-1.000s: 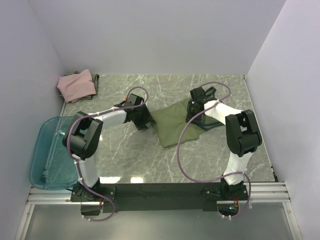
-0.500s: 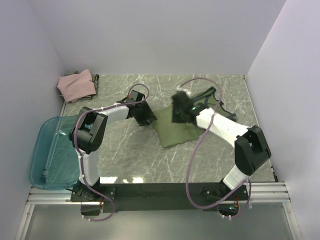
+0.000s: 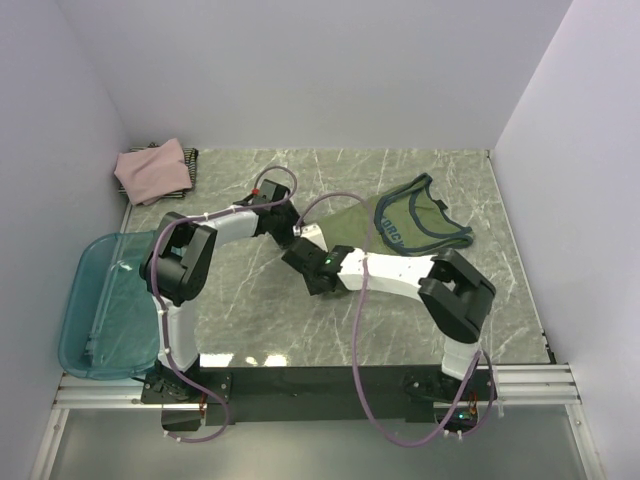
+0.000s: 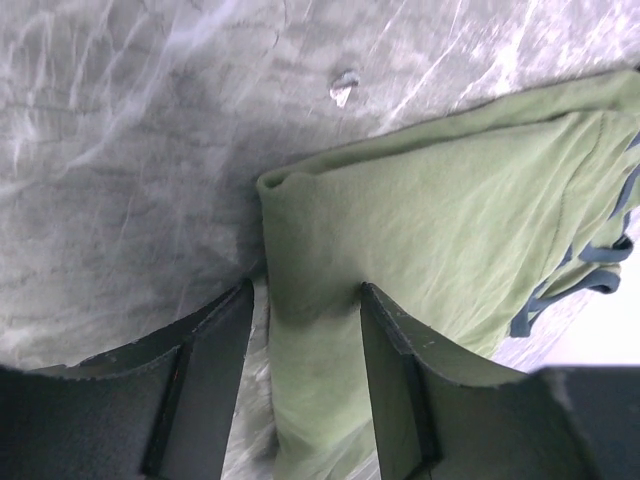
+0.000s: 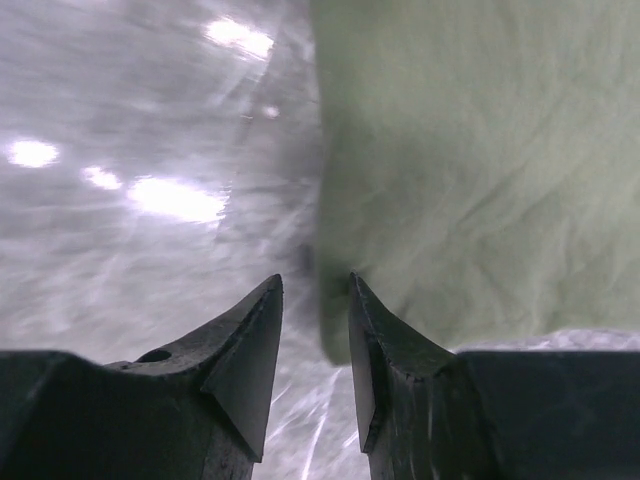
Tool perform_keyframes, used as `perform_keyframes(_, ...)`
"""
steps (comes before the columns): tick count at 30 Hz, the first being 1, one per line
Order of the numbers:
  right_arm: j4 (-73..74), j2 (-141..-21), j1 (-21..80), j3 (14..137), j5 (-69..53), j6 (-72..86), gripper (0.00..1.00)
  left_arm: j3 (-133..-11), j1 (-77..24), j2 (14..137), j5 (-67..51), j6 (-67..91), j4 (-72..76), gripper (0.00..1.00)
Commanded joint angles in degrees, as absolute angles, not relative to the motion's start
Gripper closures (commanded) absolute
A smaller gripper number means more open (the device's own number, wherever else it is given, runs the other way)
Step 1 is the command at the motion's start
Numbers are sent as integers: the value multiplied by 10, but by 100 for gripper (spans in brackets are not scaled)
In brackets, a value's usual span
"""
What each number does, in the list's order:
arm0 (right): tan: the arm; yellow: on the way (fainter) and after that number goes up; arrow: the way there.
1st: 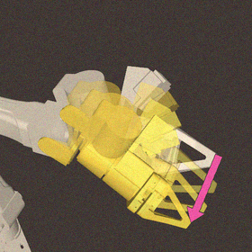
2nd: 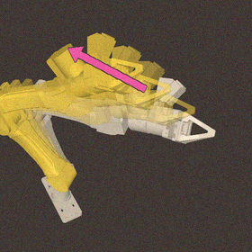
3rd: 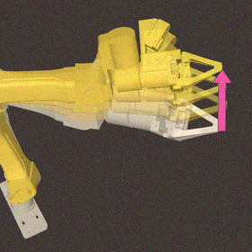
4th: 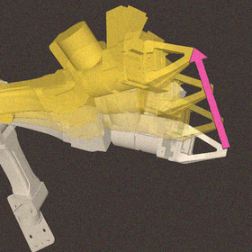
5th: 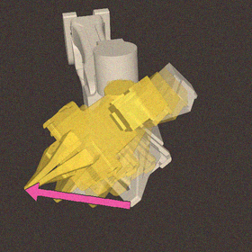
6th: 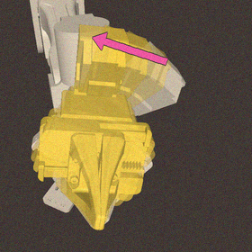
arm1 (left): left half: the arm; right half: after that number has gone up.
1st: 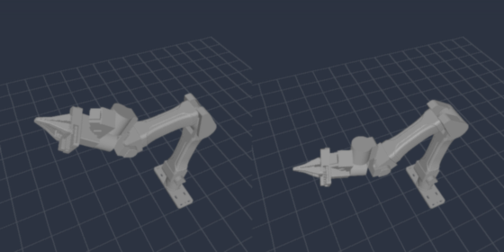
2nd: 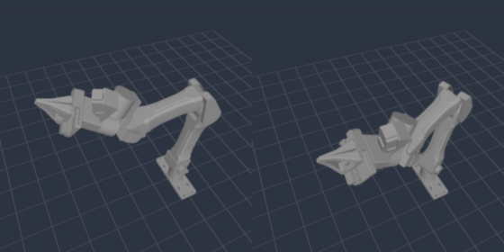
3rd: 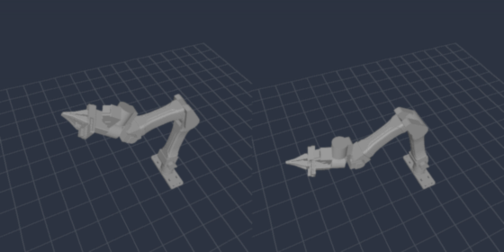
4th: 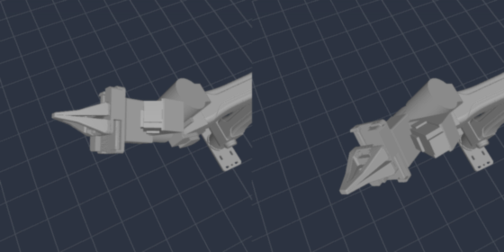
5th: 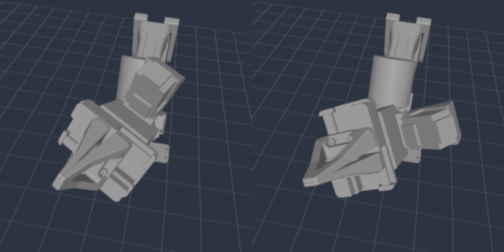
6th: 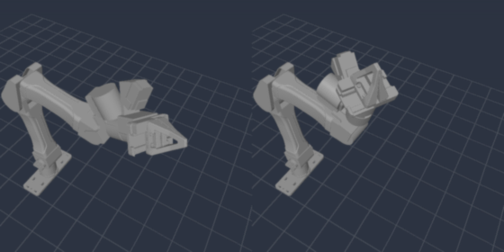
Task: Fold and stack the tank tops
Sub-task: Fold the tank top
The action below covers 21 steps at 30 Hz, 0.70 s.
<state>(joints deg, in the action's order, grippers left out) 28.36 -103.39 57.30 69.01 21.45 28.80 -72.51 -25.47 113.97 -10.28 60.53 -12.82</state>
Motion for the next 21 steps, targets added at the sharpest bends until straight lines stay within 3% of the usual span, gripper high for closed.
perform_keyframes(1,305,-1062,591,704,304,294,60,-704,-249,1184,-55,595,-162,46)
perform_keyframes(9,355,-1092,613,710,372,316,60,-712,-245,1198,-55,597,-160,51)
perform_keyframes(14,355,-1099,618,711,374,308,60,-715,-246,1202,-53,601,-163,65)
perform_keyframes(21,355,-1120,627,719,354,287,59,-710,-246,1197,-17,602,-171,71)
